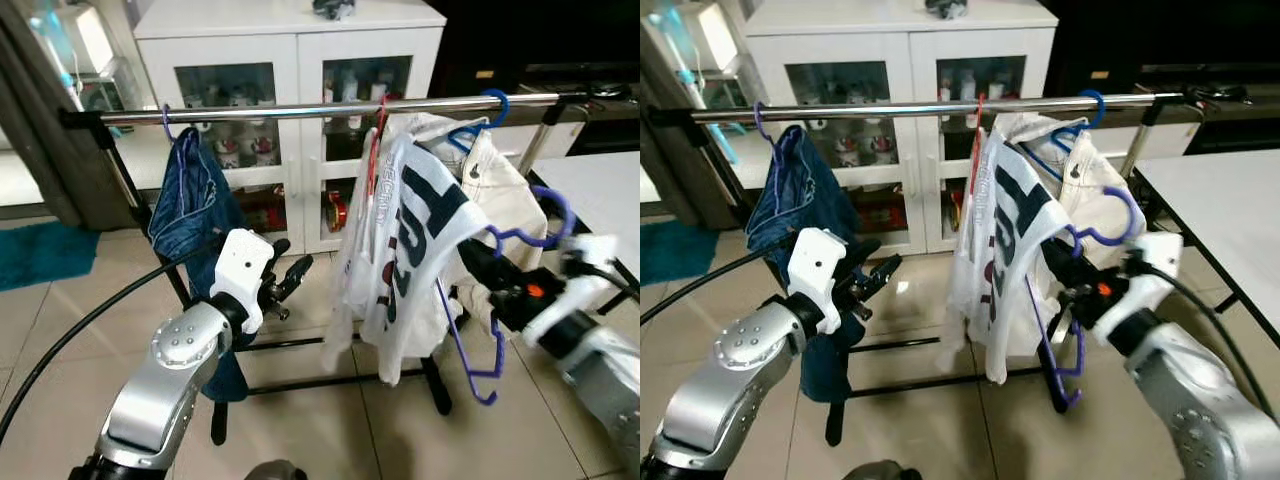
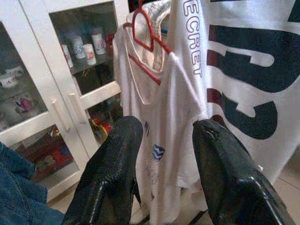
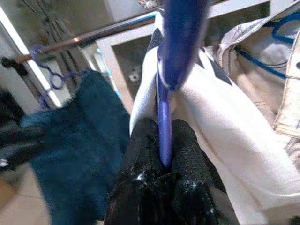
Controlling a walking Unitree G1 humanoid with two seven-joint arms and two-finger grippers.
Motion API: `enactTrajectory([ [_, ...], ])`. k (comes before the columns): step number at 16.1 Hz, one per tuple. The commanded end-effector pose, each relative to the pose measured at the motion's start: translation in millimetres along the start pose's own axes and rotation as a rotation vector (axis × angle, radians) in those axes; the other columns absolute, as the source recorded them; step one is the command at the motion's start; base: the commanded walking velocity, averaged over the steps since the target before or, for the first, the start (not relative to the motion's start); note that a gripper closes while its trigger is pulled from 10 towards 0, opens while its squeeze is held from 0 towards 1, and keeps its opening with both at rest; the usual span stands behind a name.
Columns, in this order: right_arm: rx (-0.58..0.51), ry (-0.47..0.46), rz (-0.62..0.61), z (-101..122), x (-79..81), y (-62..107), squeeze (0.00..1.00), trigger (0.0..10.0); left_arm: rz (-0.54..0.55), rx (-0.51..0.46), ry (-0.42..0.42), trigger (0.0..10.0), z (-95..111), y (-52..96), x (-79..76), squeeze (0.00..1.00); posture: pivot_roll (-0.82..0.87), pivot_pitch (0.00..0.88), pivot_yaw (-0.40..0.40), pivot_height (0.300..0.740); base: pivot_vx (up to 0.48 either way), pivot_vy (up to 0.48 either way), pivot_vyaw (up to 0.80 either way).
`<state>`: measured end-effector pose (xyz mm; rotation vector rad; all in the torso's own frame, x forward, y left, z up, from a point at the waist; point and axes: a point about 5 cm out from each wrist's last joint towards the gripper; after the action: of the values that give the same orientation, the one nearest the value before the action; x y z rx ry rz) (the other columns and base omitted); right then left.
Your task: Hang hanger
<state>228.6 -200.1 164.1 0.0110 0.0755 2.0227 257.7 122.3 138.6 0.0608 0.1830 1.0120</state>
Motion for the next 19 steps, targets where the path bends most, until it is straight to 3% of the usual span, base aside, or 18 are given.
enactTrajectory([
  [1, -0.018, 0.066, -0.023, 2, -1.7, -3.5, 0.0, 10.0, -0.004, -0.001, -0.016, 10.0, 1, -3.4, -0.7, 0.0, 0.1, 0.01, 0.021, 0.74, 0.0, 0.0, 0.0],
  [4, 0.008, 0.049, -0.055, -8, -7.3, -6.1, 0.0, 10.0, 0.003, -0.005, -0.002, 10.0, 2, -7.2, -1.4, 0.0, 0.11, 0.012, 0.019, 0.74, 0.0, 0.0, 0.0],
  [19, -0.009, 0.001, -0.117, -18, -7.8, -7.0, 0.0, 10.0, 0.01, -0.006, 0.024, 10.0, -1, -13.3, -3.3, 0.0, 0.1, 0.0, 0.025, 0.74, -0.255, 0.0, 0.0],
])
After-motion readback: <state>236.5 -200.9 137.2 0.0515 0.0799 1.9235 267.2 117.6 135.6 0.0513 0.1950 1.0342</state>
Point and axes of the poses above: a point about 5 cm out from each wrist's last joint towards the gripper, its own y axis pointing back from the gripper into the wrist, its own z axis along the axis of the wrist's last joint, x = y × z, and after that the axes turned 13 degrees about y, right-handed
